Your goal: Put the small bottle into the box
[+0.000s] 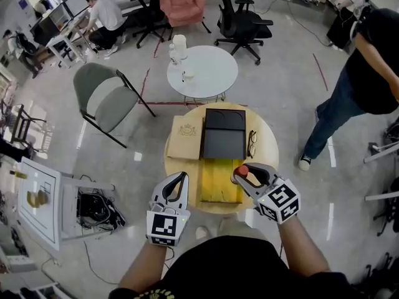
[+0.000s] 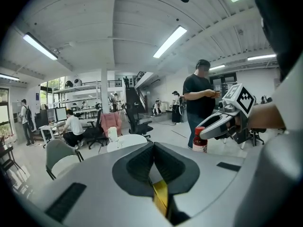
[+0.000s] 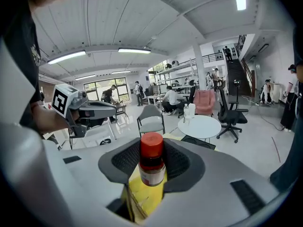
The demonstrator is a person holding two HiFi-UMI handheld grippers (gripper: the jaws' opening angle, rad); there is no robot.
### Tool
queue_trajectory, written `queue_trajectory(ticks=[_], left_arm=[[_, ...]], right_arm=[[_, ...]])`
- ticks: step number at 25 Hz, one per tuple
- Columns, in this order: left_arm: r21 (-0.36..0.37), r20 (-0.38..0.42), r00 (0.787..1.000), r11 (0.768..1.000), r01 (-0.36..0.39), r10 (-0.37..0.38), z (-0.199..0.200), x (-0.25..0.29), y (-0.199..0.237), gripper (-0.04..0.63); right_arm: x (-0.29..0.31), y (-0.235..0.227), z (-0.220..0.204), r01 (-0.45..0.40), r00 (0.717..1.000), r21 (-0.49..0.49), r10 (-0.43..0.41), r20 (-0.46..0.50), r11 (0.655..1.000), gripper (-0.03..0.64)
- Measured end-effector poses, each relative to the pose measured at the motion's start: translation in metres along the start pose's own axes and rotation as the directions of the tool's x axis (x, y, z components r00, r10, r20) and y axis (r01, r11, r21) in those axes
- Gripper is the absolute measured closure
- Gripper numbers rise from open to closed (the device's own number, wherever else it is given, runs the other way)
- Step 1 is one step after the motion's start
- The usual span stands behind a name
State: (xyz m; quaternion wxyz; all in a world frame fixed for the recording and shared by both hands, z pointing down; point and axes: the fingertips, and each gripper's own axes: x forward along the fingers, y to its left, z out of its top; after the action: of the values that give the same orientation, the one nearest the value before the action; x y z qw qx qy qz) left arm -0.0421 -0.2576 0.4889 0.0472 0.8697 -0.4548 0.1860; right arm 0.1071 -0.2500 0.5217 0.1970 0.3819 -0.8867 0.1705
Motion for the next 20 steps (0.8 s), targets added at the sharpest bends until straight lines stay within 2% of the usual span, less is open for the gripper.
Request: queue_trajectory(ticks=[12,20], left_arm=[[-0.029,-0.02,1.0,1.0,-0.006,0.005,-0.017,-0.011,0.0,0.58],[-0.046,0.0,1.0,0.999,-0.009,0.009,-0.015,-0.02,0.005,0.58]], right_arm=[[0.024,-0.005,-0.05,0.008,0.996,0.04,-0.005,-0.086,0.999,0.463],[0.041,-0.002,-0.086,0.001,0.987,0.064,0.01,-0.16,0.998,0.463]])
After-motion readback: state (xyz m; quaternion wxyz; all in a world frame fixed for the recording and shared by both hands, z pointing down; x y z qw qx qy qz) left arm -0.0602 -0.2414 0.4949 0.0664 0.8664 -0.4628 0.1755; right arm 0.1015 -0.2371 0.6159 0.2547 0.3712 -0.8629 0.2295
